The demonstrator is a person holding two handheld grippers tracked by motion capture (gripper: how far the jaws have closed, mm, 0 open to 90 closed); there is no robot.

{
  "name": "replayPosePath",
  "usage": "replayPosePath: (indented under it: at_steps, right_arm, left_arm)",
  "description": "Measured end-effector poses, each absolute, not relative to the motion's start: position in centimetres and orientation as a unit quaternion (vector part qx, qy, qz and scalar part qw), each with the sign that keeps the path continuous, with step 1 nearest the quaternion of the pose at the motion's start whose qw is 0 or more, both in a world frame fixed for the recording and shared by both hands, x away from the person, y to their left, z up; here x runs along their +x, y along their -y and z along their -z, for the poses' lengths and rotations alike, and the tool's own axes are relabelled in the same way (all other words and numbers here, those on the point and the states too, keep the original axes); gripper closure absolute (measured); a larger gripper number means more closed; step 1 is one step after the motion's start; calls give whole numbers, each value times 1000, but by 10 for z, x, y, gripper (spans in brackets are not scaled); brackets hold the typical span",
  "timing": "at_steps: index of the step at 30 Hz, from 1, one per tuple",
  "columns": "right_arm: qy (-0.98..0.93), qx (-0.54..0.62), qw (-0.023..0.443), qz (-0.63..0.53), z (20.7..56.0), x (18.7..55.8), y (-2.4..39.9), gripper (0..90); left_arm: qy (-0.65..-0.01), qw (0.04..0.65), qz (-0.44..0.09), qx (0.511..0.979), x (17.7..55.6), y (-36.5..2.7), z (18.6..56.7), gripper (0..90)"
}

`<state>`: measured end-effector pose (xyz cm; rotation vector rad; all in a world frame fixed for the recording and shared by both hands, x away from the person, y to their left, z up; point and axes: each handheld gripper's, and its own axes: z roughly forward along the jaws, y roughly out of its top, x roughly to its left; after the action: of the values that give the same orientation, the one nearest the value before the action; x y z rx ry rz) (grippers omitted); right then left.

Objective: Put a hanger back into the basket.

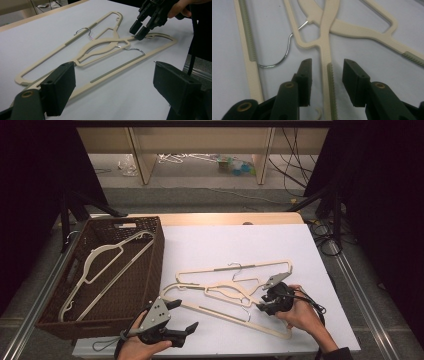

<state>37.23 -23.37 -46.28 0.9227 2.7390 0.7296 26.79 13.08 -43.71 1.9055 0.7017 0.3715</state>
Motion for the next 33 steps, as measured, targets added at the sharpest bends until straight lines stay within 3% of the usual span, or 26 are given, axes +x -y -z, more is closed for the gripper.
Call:
replayPosePath:
  at_steps: [8, 11, 33]
  right_arm:
    - [-928, 293, 69, -218, 465, 379, 227, 694]
    - [-937, 279, 60, -200, 462, 378, 225, 789]
    - [-941, 283, 42, -181, 461, 383, 222, 794]
  left_arm:
    - [-289, 515, -151, 793, 269, -130, 437, 182]
    - [-281, 512, -152, 797, 269, -130, 438, 183]
    - [-278, 495, -151, 809, 293, -111, 438, 202]
